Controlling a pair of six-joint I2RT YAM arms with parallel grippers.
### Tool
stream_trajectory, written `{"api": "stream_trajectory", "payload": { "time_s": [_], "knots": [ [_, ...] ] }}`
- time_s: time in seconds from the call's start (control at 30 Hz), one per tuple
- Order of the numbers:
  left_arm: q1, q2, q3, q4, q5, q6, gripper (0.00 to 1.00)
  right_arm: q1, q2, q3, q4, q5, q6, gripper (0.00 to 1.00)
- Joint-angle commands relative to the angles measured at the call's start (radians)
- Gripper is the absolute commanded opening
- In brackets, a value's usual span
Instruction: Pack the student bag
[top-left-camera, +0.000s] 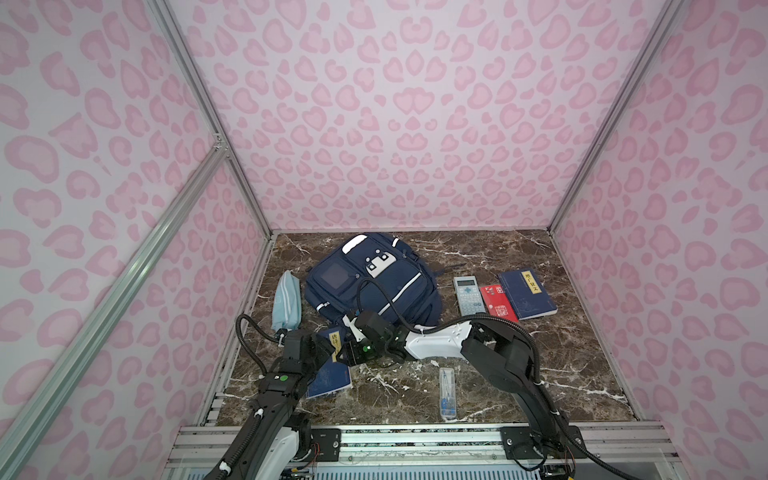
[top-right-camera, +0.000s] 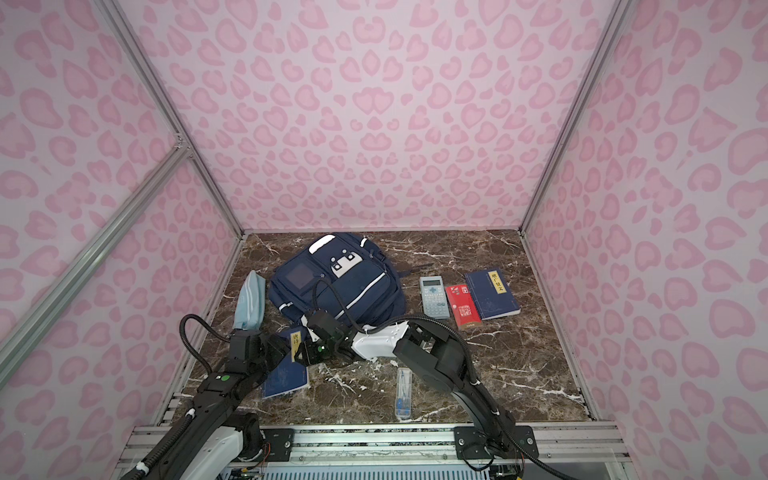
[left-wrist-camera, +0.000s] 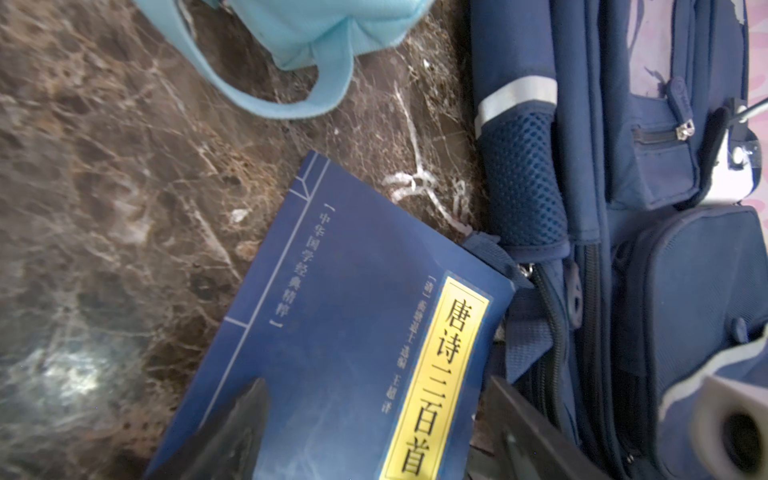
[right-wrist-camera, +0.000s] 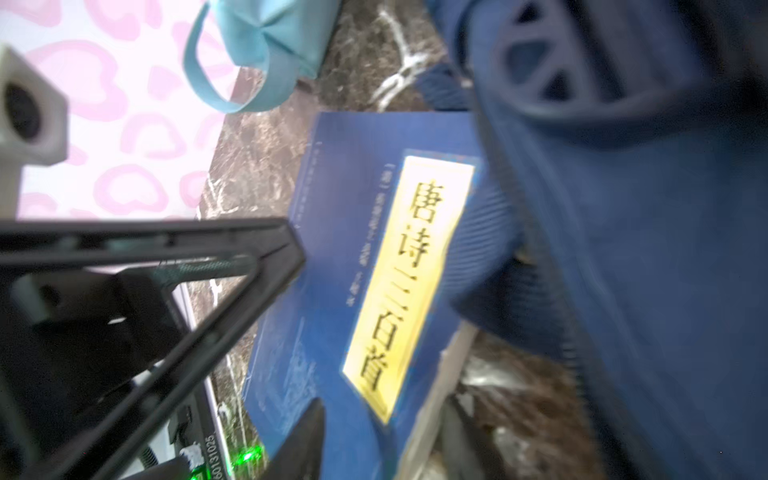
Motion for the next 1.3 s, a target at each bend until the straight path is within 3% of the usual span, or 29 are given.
{"api": "stream_trajectory", "payload": {
  "time_s": [0.0, 0.33, 0.63, 0.73, 0.87, 0.93, 1.13, 1.27],
  "knots": [
    [-0.002, 0.002, -0.016, -0.196, 0.129, -0.049, 0.85, -0.004, 0.014, -0.006, 0.015, 0.007, 0.013, 0.28],
    [-0.002, -0.015, -0.025, -0.186, 0.137, -0.035, 0.85, -0.022, 0.007, -0.037, 0.119, -0.033, 0.024, 0.0],
    [-0.002, -0.043, 0.019, -0.249, -0.087, 0.007, 0.89, -0.022, -0.111, -0.122, -0.036, 0.059, -0.075, 0.0],
    [-0.002, -0.049, 0.033, -0.291, -0.169, 0.019, 0.91, -0.038, -0.117, -0.122, -0.054, 0.033, -0.087, 0.0],
    [-0.002, -0.029, 0.022, -0.298, -0.213, -0.014, 0.92, -0.036, -0.103, -0.095, -0.023, -0.007, -0.095, 0.39],
    [-0.001, -0.03, 0.023, -0.275, -0.21, -0.001, 0.93, -0.034, -0.097, -0.088, -0.007, -0.014, -0.095, 0.49],
    [-0.002, 0.023, -0.013, -0.174, -0.055, -0.025, 0.87, -0.035, -0.026, -0.015, -0.044, -0.039, -0.085, 0.56],
    [-0.002, -0.038, -0.03, -0.169, -0.007, -0.046, 0.77, -0.037, 0.029, 0.019, -0.036, -0.072, -0.06, 0.55]
  ]
}}
